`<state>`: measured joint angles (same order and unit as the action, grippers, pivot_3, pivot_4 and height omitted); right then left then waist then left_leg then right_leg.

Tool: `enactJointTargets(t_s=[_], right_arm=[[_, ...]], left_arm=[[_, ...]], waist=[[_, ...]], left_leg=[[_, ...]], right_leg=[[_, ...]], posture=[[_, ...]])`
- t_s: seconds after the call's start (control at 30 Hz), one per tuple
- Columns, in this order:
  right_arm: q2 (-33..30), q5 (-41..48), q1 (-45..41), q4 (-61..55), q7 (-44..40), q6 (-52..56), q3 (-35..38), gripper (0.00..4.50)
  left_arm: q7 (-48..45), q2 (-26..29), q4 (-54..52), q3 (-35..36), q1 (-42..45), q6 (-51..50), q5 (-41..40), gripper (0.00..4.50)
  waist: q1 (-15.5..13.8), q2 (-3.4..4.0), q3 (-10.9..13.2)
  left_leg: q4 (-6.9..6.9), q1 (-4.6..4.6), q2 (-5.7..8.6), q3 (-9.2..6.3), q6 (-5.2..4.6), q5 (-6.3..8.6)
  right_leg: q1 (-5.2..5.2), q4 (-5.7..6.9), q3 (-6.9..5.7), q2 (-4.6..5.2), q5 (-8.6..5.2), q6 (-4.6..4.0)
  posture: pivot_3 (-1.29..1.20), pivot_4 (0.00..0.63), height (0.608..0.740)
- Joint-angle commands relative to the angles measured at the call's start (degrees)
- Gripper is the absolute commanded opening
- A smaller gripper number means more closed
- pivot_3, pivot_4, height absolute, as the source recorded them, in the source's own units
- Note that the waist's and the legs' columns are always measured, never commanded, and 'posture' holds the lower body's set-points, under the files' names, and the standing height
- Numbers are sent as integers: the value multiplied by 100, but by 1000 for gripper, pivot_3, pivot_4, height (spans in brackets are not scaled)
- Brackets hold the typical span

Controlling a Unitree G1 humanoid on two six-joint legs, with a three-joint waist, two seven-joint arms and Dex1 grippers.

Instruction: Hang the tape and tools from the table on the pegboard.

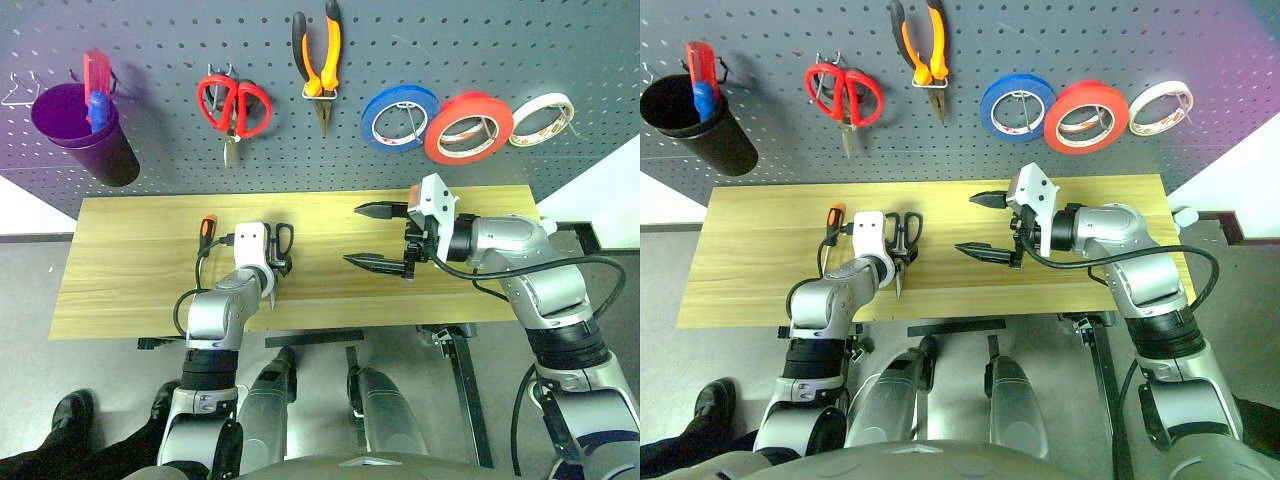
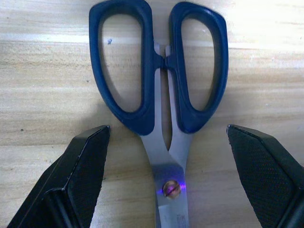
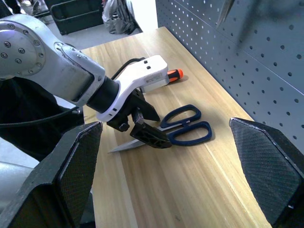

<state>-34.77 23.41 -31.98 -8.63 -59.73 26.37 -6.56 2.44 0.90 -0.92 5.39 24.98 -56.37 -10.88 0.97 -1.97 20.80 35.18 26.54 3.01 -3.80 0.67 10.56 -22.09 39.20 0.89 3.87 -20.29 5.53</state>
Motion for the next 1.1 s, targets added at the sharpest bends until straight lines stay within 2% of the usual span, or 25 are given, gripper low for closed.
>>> enactJointTargets(t_s=[0.03,0.37,0.5,0.77,1.1], right_arm=[[25,5,-86,-28,14,-78,70,4500],[11,3,-93,8,52,-64,105,4500],[-15,-12,-84,-31,55,-71,111,4500],[-26,-8,-115,-80,151,-21,167,4500],[2,-83,-210,98,216,-109,148,4500]], left_arm=[[83,-62,-165,-35,-164,-273,33,4119],[316,-121,-274,-47,-335,-699,187,4119],[221,-154,-114,42,-315,-669,112,3267],[284,-154,124,49,-269,-526,212,517],[294,-191,177,54,-251,-569,245,478]], waist=[[-3,0,0],[-6,0,1],[-3,1,1],[-15,1,1],[-19,4,3]], left_leg=[[1,0,0,0,0,0],[2,-5,0,0,0,0],[2,-8,0,0,0,0],[6,-15,0,0,0,0],[6,-19,0,-1,0,1]], right_leg=[[0,0,0,0,0,0],[7,0,2,0,0,0],[9,0,2,0,0,0],[21,-2,2,0,0,1],[26,-2,2,1,1,1]], posture=[[-39,406,740],[-37,408,740],[-38,408,740],[-46,419,740],[-39,424,740]])
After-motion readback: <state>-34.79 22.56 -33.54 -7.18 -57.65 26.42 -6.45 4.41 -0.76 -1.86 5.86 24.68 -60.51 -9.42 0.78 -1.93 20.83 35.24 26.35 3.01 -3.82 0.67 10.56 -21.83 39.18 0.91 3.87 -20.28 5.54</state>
